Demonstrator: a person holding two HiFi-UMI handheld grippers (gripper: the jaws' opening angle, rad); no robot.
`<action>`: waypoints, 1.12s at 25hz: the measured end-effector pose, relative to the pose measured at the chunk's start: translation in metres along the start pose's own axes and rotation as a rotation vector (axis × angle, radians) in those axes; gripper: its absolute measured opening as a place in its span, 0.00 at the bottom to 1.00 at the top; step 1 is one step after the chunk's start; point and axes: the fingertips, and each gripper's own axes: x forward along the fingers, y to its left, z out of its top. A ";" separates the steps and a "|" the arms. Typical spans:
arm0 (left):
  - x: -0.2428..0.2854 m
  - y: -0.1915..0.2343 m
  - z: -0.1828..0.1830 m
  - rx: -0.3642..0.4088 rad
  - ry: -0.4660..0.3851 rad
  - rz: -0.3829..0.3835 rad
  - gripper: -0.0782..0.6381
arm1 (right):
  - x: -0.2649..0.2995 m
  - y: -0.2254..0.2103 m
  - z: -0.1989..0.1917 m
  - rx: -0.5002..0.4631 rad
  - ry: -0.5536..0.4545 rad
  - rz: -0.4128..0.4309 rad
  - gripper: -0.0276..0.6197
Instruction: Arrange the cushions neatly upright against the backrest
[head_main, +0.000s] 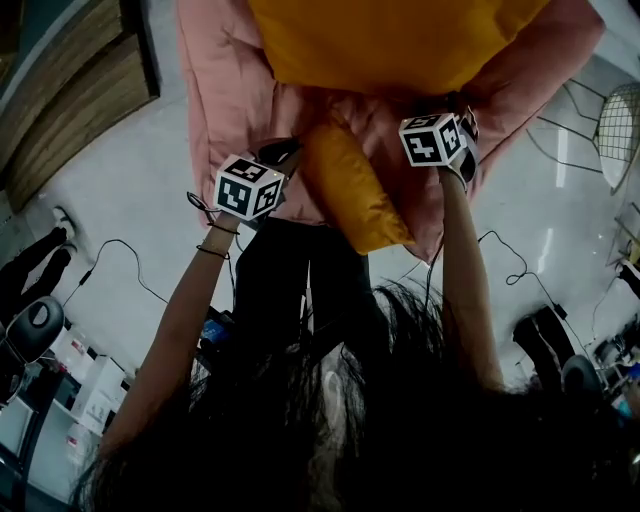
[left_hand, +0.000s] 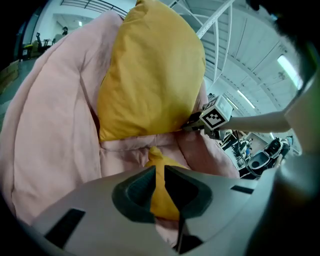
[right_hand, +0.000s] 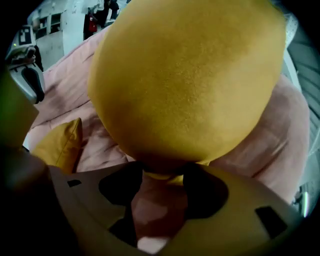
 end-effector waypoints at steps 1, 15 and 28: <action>0.000 0.002 -0.001 0.005 0.003 0.001 0.17 | 0.002 0.000 0.002 -0.011 0.004 0.009 0.44; -0.015 0.003 0.025 -0.069 -0.107 0.013 0.17 | -0.012 0.064 -0.019 0.250 0.052 0.287 0.16; 0.017 0.010 0.000 0.040 0.051 -0.020 0.39 | 0.007 0.064 -0.042 0.268 0.058 0.128 0.26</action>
